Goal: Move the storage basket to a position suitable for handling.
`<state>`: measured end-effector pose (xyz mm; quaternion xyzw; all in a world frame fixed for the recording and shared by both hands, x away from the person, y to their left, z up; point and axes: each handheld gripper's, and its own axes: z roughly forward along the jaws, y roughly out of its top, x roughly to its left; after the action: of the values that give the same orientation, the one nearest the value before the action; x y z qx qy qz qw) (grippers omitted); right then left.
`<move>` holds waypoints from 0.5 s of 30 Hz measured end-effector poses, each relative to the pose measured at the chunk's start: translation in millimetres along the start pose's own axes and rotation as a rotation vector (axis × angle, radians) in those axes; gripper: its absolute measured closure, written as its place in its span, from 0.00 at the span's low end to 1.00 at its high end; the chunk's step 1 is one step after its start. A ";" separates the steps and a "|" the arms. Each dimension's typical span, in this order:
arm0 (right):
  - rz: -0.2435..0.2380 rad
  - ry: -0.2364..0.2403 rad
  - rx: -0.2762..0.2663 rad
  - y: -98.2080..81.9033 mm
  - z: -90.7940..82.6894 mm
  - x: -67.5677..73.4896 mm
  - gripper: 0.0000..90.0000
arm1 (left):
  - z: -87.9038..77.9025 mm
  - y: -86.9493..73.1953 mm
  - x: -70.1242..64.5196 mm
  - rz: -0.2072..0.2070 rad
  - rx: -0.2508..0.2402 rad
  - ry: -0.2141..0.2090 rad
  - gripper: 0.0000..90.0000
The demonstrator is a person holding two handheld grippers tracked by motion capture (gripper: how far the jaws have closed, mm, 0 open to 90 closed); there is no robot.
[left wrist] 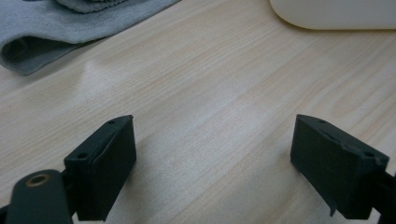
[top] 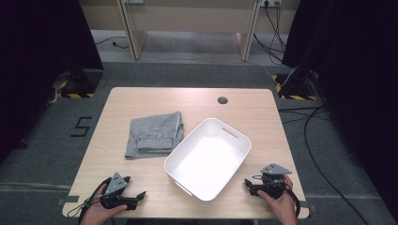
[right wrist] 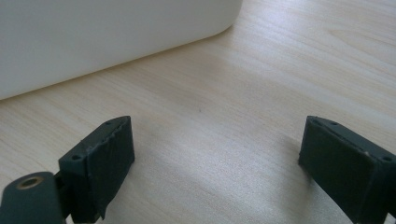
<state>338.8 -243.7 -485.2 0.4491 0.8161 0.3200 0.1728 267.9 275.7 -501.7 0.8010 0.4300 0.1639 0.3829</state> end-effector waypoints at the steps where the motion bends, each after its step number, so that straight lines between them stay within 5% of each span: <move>1: 0.003 -0.001 0.001 0.0 -0.1 0.2 0.12 | 0.0 0.0 0.0 0.000 0.000 0.000 0.15; 15: 0.018 -0.001 -0.002 -0.2 -0.3 0.7 0.14 | 0.3 0.1 -0.8 -0.005 -0.003 0.005 0.15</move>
<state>338.1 -243.2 -485.2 0.4566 0.8116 0.3220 0.1706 267.7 274.9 -501.7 0.7991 0.4326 0.1655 0.3833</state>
